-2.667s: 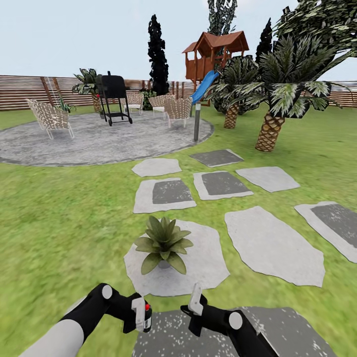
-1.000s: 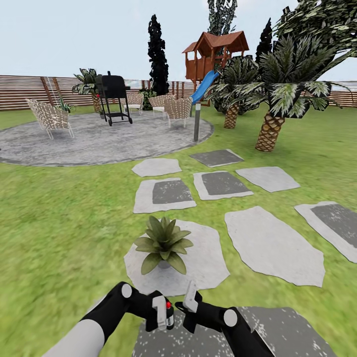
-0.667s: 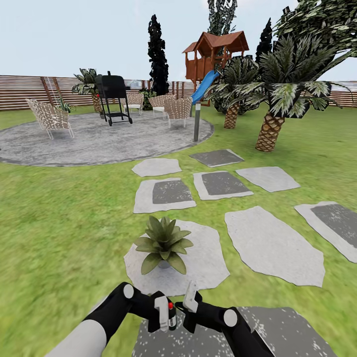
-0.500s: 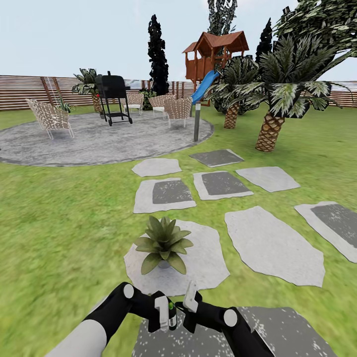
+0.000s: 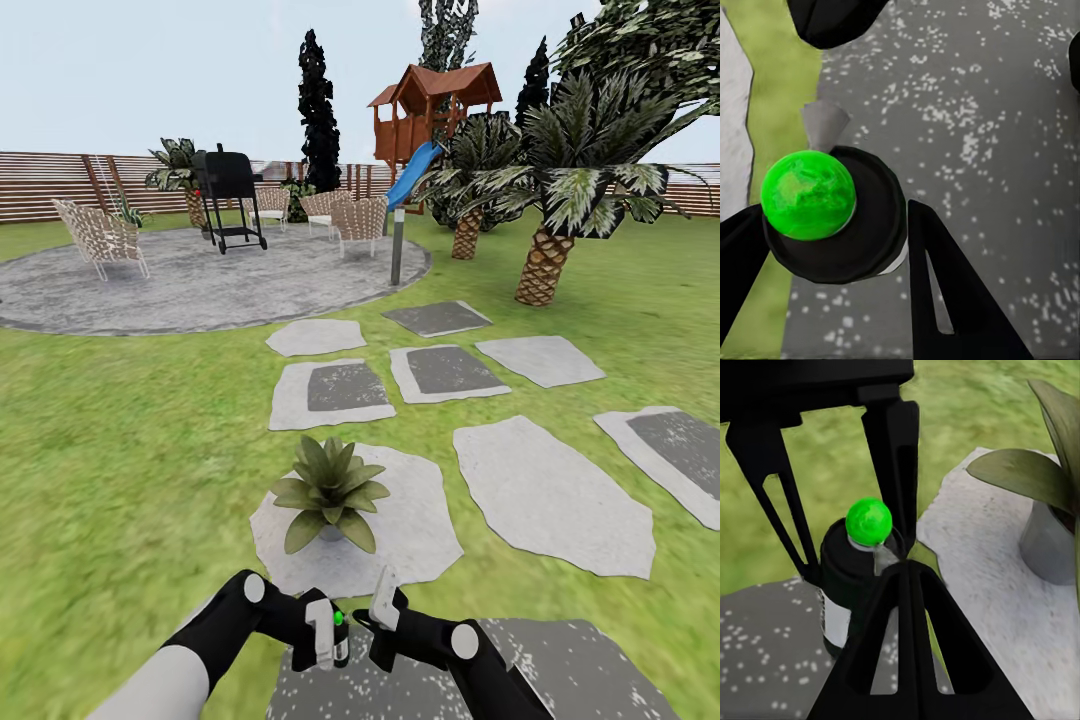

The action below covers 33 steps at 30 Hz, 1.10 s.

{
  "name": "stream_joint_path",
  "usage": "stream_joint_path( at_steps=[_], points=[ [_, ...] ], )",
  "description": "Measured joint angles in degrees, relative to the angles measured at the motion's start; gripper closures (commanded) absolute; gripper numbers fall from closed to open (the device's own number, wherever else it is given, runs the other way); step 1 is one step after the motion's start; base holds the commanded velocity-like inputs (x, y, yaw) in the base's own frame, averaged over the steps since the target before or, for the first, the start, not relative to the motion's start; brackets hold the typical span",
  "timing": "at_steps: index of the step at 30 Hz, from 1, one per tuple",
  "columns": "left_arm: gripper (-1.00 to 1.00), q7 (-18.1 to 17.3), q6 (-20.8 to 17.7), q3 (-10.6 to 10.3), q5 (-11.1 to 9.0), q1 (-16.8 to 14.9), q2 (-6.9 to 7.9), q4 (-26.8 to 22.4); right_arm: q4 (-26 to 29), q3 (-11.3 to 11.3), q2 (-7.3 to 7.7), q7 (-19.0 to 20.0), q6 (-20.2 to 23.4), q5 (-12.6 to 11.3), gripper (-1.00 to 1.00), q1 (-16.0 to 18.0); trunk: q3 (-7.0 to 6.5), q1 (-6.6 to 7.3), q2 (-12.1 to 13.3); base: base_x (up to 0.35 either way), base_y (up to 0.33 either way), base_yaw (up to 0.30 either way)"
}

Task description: Pick up the pesticide atomizer in the garden and spray insectifuge to fully cover both potted plants in the garden.

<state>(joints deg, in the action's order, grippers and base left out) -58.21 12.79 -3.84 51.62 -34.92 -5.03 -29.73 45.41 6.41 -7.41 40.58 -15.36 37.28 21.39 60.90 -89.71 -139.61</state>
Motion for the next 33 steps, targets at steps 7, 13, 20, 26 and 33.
stream_joint_path(
  at_steps=[7,13,20,26,33],
  points=[
    [1.0,0.0,0.1,0.0,0.1,0.2,4.5,0.0,-0.2,0.0,0.04,0.0,0.0,0.0,1.0,0.0,0.0,0.0,0.0,0.0,0.0,0.0],
    [1.0,0.0,0.7,0.6,0.2,0.1,8.45,0.4,-0.4,0.0,0.05,0.0,0.0,0.2,1.0,0.0,0.0,0.0,0.0,0.0,0.0,0.0],
    [1.0,0.0,0.9,0.7,0.2,0.2,12.43,0.9,-0.4,0.0,0.14,-0.1,0.0,0.3,1.0,0.0,0.0,0.0,0.0,0.0,0.0,0.0],
    [1.0,0.0,1.0,0.8,-0.1,0.2,15.04,0.9,-0.5,-0.1,0.33,-0.1,0.0,0.4,-1.0,0.0,0.0,0.0,0.0,0.0,0.0,0.0],
    [1.0,0.2,0.0,1.3,-0.6,0.2,15.91,0.9,-1.1,-0.5,1.12,-0.6,0.0,0.6,-1.0,0.0,0.0,0.0,0.0,0.0,0.0,0.0]
  ],
)
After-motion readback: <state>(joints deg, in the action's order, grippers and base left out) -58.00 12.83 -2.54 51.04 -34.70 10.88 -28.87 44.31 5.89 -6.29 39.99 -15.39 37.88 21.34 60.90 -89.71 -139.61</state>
